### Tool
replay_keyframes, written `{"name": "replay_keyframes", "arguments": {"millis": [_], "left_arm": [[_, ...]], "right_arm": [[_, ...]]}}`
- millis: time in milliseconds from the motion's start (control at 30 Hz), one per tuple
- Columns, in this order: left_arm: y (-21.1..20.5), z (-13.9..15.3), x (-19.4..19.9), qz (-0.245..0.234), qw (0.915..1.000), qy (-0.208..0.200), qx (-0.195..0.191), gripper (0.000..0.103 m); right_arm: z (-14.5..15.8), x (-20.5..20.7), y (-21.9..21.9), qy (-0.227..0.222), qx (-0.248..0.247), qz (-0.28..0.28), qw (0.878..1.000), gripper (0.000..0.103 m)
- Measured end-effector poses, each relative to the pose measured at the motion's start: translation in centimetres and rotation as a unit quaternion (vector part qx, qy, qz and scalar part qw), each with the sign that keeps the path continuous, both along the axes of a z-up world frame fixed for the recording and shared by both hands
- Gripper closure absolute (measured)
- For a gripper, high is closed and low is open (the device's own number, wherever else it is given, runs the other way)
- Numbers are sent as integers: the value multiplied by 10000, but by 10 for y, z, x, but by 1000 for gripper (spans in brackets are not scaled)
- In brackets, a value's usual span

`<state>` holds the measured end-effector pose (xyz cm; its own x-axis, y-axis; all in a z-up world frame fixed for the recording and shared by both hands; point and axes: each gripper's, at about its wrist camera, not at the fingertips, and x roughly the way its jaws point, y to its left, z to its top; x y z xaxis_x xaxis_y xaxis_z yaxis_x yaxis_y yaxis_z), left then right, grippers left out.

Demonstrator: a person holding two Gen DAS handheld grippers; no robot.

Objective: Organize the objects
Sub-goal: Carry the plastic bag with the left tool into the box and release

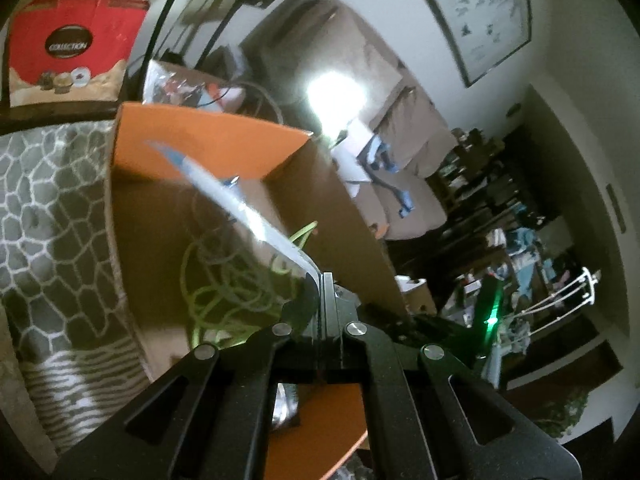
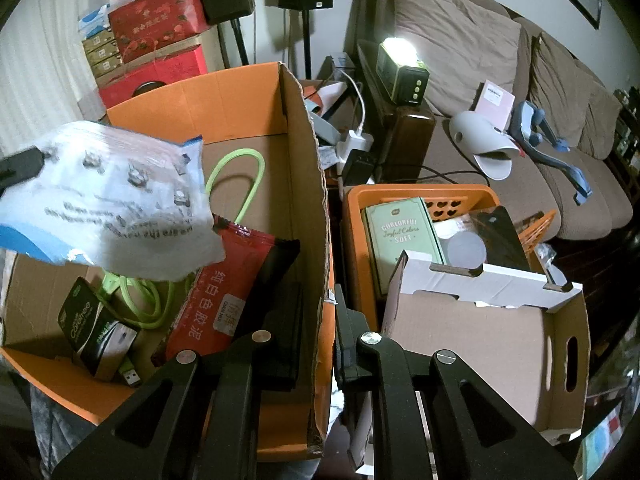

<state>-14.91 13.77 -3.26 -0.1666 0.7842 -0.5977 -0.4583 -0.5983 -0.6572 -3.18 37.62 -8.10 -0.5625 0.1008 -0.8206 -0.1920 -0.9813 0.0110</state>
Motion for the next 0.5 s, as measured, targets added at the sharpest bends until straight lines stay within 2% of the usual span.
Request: {"name": "replay_keyframes", "arguments": {"millis": [133, 300, 333, 367, 500], "left_arm": [[-1, -11, 0, 105, 9989, -140, -445, 103], [-5, -21, -1, 376, 9937, -359, -992, 94], [-6, -22, 0, 410, 9928, -403, -1055, 89], [-6, -22, 1, 431, 9924, -429, -1069, 77], [-8, -18, 1, 481, 9912, -509, -1123, 65]], "right_arm": [[0, 0, 0, -1, 1, 1, 10000, 92], [0, 0, 0, 0, -4, 0, 10000, 91], [0, 0, 0, 1, -4, 2, 10000, 91], [0, 0, 0, 0, -3, 1, 10000, 91], [0, 0, 0, -1, -2, 4, 10000, 91]]}}
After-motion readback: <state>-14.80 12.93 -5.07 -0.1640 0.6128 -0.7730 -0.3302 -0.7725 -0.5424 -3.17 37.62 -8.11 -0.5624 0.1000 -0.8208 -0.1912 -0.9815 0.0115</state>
